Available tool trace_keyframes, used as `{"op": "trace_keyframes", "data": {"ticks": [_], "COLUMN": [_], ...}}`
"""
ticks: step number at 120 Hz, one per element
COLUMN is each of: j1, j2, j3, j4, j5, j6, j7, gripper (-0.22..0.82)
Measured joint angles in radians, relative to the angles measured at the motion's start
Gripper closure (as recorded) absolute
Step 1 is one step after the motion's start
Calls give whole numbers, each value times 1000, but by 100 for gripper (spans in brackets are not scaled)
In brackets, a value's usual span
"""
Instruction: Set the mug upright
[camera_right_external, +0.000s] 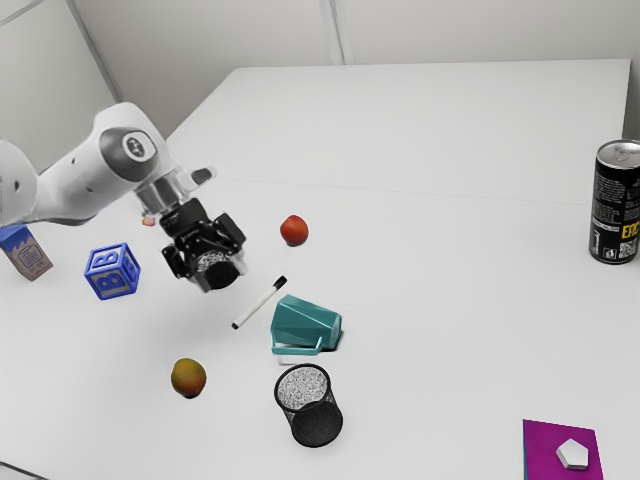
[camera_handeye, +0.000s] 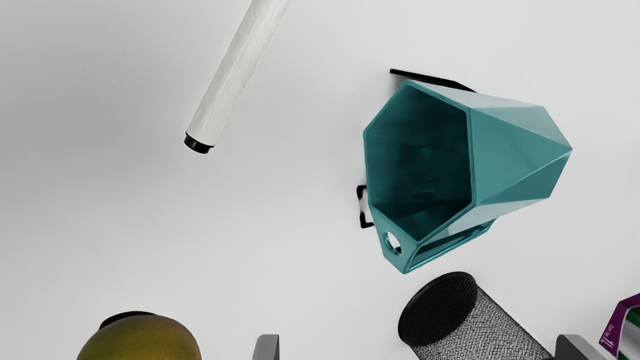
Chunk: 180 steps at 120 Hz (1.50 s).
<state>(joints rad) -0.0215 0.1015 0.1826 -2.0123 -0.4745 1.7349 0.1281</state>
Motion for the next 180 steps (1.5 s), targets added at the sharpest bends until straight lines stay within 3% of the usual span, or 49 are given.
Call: {"op": "trace_keyframes", "data": {"ticks": [40,109,115,130,139,163,180], "j1": [-10,-16,-17,-17,-18,-24,-45], "j2": [118,211,212,212,210,201,179], "j3": [-3,-53,-60,-64,-64,-79,-83], "j4": [-5,-15,-10,-4,-1,24,26], "j5": [-185,-404,-402,-383,-377,-365,-345], "j6": [24,47,53,72,78,91,101], "j7": [7,16,17,16,15,9,-3], "gripper": [0,0,7,40,53,69,74]}}
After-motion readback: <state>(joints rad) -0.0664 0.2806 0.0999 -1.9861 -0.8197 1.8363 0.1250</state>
